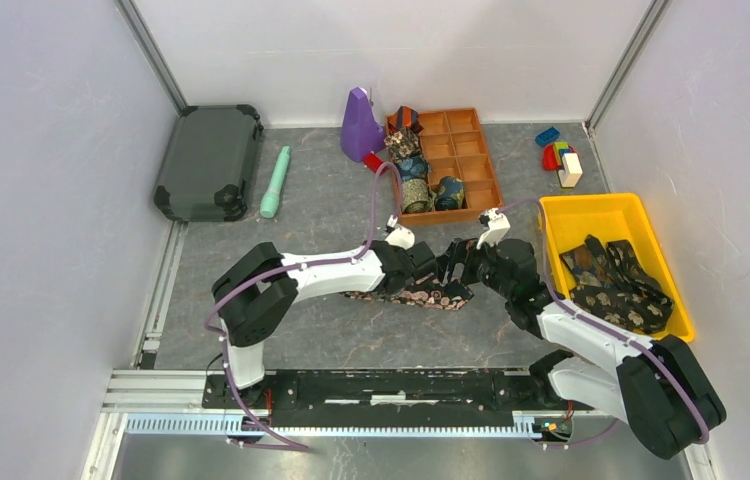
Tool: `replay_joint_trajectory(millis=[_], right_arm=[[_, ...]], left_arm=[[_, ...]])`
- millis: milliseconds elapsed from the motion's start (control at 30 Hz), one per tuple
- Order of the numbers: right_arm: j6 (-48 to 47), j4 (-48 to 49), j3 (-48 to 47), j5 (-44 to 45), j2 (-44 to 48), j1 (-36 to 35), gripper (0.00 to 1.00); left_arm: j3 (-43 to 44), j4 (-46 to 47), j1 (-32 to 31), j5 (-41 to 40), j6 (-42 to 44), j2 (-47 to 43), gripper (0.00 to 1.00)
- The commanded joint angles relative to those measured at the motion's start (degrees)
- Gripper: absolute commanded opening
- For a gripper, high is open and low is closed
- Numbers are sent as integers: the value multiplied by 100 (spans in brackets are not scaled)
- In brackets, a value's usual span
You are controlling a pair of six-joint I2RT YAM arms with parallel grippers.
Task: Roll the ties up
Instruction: Roll the tie at the center of the board.
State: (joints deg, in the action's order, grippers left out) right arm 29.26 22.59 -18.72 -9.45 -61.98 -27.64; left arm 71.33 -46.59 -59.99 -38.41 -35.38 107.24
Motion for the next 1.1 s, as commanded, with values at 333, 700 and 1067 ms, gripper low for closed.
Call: replay_joint_trajectory(millis=[333,700,1067], right_arm=[[260,-42,-412,74,-3,-267,98],[1047,-586,-1149,1156,-611,-1484,98],[1655,-780,-2384,1514,-1917,-2499,90]], left_arm=[[-307,315,180,475,-20,-1557,79],[-2145,1306,1526,1388,10,-3636,78],[-3408,2451,2556,2525,107,-4404,76]])
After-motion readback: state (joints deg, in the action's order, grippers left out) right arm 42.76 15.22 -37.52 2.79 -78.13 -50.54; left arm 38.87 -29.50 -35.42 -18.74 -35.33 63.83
